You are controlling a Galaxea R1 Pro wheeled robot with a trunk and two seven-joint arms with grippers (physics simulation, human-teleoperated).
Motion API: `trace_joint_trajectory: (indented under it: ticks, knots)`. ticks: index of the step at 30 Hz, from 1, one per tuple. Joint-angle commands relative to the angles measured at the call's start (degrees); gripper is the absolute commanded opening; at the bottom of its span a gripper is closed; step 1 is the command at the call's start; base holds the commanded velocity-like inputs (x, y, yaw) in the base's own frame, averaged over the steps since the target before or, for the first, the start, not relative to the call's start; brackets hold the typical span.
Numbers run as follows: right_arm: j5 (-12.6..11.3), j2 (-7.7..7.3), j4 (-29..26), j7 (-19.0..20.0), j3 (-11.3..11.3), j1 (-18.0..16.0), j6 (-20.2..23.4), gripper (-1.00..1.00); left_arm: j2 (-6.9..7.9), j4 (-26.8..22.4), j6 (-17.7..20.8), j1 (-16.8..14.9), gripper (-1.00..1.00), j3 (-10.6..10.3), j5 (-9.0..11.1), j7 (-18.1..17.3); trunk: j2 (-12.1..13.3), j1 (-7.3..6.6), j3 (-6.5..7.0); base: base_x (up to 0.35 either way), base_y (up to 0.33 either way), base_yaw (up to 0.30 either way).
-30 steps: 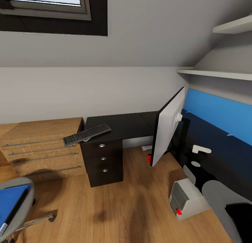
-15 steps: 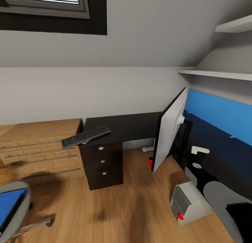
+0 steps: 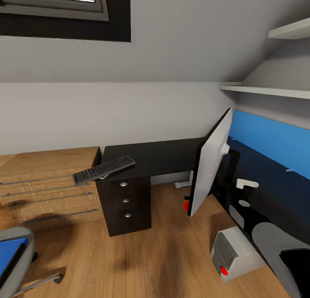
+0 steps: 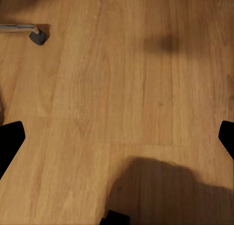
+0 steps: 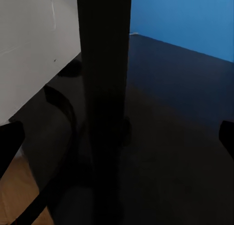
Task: In the bedroom, organize the workspace by keeping the computer under the desk, ensuring the monitor is on the desk, placing the keyboard on the desk next to the monitor, placing the mouse on the desk next to the keyboard, moving the folder from the swivel chair onto the desk next to the mouse, stacking the notebook on top of the folder with the pen on top of the notebook, and positioning the swivel chair next to the desk.
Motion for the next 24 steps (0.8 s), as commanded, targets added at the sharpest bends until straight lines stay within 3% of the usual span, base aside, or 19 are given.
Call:
trace_joint_trajectory:
  ticks: [1, 24]
  knots:
    - [-0.5, -0.09, 0.0, -0.24, 0.49, -0.04, -0.19, 1.0, -0.03, -0.09, -0.09, 0.02, 1.0, 0.0, 0.29, 0.01, -0.03, 0.02, -0.05, 0.137, 0.0, 0.0]
    - [-0.43, -0.32, 0.16, -0.22, 0.54, -0.04, -0.65, 1.0, 0.03, -0.08, -0.09, 0.02, 1.0, 0.1, 0.33, 0.3, -0.03, 0.02, -0.05, 0.017, -0.05, 0.0]
